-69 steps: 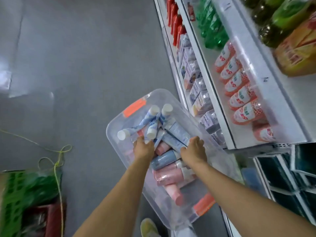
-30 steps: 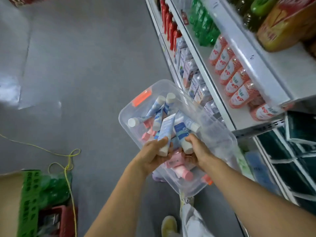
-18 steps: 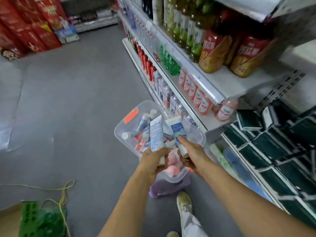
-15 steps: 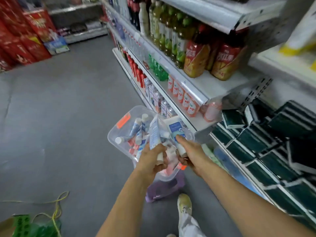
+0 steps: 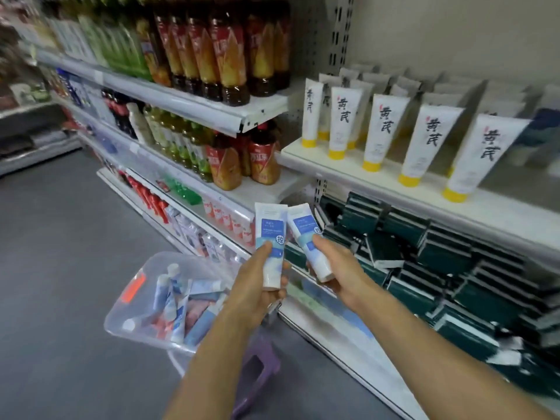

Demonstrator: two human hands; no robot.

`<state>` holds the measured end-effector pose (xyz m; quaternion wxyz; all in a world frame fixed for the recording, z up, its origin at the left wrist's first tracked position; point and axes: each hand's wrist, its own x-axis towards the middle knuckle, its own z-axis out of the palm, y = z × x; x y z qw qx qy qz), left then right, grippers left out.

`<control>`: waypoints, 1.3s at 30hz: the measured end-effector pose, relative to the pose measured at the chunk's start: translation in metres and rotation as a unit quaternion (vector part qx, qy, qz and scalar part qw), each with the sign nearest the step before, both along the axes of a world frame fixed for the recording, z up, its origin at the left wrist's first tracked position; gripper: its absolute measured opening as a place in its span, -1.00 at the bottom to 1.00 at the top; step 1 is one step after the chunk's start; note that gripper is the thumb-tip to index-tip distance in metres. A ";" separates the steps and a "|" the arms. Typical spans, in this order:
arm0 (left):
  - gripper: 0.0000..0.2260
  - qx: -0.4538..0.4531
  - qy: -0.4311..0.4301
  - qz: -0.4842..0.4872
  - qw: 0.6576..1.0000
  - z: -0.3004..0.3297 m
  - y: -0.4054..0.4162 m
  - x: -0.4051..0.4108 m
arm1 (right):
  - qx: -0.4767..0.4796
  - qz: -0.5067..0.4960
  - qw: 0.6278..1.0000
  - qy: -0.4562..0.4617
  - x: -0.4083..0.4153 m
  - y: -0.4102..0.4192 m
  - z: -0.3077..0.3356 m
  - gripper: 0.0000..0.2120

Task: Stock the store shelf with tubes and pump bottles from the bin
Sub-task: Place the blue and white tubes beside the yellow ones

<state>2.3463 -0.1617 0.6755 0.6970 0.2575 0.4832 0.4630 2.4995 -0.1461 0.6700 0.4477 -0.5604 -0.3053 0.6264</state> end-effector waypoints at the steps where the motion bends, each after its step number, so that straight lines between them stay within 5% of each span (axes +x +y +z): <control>1: -0.73 0.008 -0.009 -0.014 1.000 0.005 0.000 0.011 | 0.004 -0.011 1.000 0.002 0.012 -0.003 0.005 -0.86; 6: -0.75 0.047 -0.010 -0.061 0.997 0.026 -0.008 0.072 | 0.055 -0.006 0.998 -0.008 0.078 -0.028 0.032 -0.91; 11: -0.75 0.085 -0.021 -0.113 0.990 0.049 -0.021 0.148 | 0.078 0.008 0.997 -0.028 0.152 -0.060 0.056 -0.66; 22: -0.75 0.139 -0.052 -0.211 0.966 0.080 -0.046 0.299 | 0.136 -0.042 0.989 -0.038 0.305 -0.106 0.095 -0.56; 33: -0.76 0.111 -0.031 -0.180 0.977 0.092 -0.038 0.361 | 0.167 -0.150 0.967 -0.119 0.385 -0.080 0.104 -0.83; 39: -0.74 0.062 -0.026 -0.187 0.980 0.091 -0.023 0.373 | 0.197 -0.214 0.932 -0.215 0.401 -0.046 0.097 -0.78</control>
